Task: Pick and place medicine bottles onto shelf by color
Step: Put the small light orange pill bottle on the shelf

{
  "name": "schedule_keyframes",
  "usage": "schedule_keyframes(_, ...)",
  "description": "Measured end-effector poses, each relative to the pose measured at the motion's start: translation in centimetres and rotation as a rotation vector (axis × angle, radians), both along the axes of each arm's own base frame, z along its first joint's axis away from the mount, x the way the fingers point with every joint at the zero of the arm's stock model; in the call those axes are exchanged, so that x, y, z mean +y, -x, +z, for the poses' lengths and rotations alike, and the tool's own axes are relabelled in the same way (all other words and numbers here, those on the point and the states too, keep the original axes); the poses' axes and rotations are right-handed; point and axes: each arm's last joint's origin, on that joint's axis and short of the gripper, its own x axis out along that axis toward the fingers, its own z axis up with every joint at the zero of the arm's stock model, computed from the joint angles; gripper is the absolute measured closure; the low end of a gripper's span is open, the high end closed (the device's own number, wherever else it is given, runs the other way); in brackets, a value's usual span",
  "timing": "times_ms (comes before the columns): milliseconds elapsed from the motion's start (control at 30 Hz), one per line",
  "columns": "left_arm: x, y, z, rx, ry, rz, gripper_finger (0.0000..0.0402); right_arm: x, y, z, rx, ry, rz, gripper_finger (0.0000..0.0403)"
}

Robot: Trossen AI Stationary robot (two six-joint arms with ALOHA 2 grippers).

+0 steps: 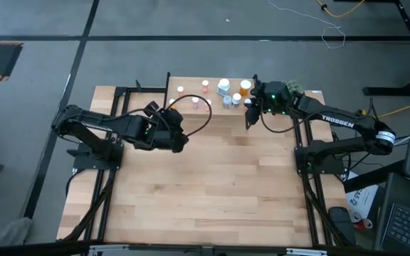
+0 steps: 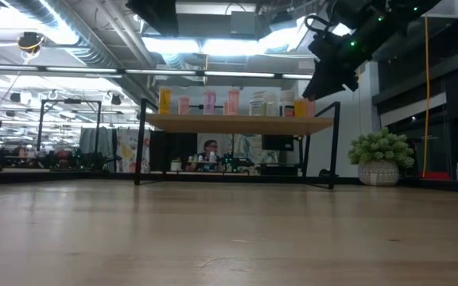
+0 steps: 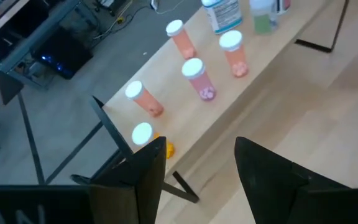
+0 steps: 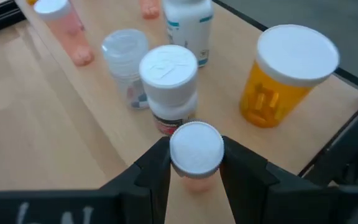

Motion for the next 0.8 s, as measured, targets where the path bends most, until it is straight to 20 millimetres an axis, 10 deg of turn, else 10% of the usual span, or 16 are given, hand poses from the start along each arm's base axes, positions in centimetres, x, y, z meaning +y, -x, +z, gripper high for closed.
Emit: schedule_keyframes(800, 0.64, -0.06, 0.0, 0.001, -0.001, 0.022, 0.0215, -0.09, 0.06, -0.02, 0.027, 0.037, -0.014, 0.0275)
